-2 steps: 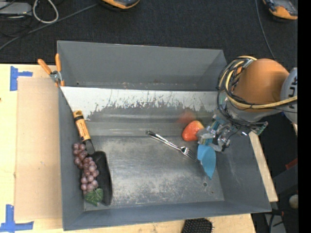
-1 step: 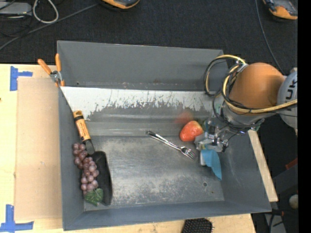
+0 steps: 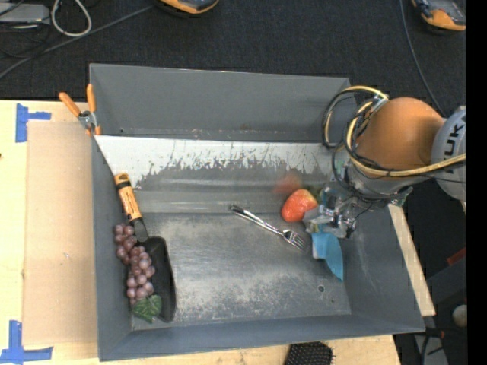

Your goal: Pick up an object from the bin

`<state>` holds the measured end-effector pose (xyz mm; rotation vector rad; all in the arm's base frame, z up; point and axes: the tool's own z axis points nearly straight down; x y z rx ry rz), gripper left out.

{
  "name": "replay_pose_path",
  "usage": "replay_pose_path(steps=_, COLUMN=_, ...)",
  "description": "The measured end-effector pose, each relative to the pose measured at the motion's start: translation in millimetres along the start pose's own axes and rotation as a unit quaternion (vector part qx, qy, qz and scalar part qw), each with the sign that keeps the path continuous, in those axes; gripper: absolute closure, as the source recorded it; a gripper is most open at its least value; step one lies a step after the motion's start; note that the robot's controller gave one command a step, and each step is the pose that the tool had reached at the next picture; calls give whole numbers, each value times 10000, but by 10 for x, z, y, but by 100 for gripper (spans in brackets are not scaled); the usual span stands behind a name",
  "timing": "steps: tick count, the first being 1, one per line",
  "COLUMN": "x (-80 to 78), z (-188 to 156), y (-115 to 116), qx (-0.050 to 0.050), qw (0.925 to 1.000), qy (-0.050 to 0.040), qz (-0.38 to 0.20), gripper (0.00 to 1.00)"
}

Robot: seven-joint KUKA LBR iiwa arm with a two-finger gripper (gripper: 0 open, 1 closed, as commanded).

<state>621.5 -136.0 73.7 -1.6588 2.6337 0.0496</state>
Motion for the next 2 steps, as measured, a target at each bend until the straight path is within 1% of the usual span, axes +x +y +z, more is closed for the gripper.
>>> replay_pose_path(steps=1, x=-23, z=-2, y=25, qx=23, qw=9992, qy=-12, qz=-388, gripper=100)
replay_pose_path(steps=2, x=-54, z=-1, y=45, qx=51, qw=9902, qy=-33, qz=-1392, gripper=100)
